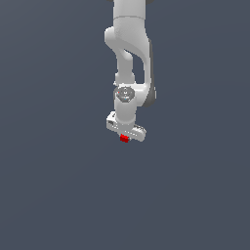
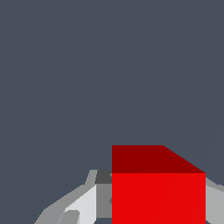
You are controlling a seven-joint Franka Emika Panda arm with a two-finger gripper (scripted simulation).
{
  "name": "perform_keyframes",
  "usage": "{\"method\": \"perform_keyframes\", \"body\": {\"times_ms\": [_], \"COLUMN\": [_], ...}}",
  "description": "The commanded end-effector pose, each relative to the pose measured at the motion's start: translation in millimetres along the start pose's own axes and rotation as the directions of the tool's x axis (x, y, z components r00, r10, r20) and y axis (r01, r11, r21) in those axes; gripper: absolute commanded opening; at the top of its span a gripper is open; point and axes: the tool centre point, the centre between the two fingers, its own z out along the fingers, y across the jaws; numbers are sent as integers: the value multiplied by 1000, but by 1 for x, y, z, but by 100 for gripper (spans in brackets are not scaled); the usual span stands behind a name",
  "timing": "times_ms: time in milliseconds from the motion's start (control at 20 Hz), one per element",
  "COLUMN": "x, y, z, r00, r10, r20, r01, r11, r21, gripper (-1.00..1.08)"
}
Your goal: Pick up the red cube and move it to a goal position.
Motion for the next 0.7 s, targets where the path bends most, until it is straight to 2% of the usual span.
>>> {"method": "perform_keyframes", "body": {"times_ms": [0, 650], "x": [-1, -13], "y": [-3, -29], "z": [-11, -118], "r00": [1000, 1000], "r10": [0, 1], "r20": [-1, -1], "r01": [0, -1], "r11": [1000, 1000], "r21": [1, 0], "gripper": [-100, -100]}}
